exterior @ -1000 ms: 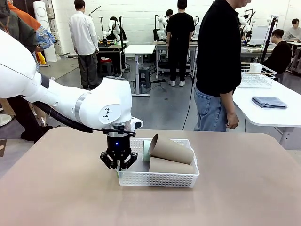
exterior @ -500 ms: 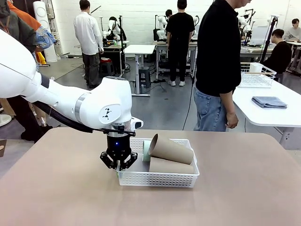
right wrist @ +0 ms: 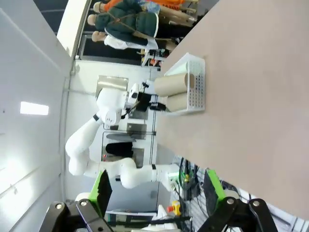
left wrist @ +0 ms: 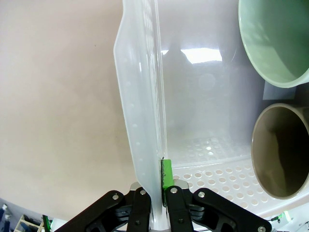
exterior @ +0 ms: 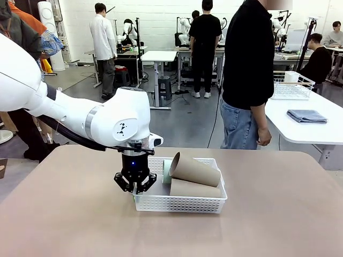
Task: Clean and organize the cups into the basket.
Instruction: Pick up the Reusable plastic cup from the right side of the table and stack it inside the Organizing basket in the center of the table.
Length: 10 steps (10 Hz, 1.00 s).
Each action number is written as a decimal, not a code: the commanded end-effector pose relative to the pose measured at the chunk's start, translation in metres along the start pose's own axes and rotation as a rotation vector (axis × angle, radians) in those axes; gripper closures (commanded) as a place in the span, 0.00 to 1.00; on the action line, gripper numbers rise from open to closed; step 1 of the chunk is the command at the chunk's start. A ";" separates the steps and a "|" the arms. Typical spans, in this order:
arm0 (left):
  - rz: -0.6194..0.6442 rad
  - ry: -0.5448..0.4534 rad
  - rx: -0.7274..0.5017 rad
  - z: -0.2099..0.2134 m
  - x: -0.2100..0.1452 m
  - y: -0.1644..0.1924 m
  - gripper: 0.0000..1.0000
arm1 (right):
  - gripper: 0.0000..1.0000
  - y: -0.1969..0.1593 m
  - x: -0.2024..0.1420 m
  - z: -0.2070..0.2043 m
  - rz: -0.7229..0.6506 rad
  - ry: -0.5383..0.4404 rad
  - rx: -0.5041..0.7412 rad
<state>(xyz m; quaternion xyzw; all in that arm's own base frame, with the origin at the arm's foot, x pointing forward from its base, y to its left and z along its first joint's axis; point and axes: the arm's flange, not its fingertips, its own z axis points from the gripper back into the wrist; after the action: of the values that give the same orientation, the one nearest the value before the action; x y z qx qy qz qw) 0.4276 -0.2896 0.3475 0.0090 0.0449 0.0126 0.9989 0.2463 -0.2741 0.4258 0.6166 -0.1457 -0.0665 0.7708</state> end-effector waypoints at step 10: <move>-0.001 -0.001 0.004 -0.001 -0.002 0.001 1.00 | 0.00 0.005 0.004 0.010 -0.007 0.044 0.006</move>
<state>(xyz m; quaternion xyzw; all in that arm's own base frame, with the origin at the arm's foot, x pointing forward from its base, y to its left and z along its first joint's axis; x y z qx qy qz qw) 0.4276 -0.2896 0.3475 0.0090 0.0449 0.0126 0.9989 0.2494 -0.2850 0.4336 0.6219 -0.1235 -0.0526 0.7715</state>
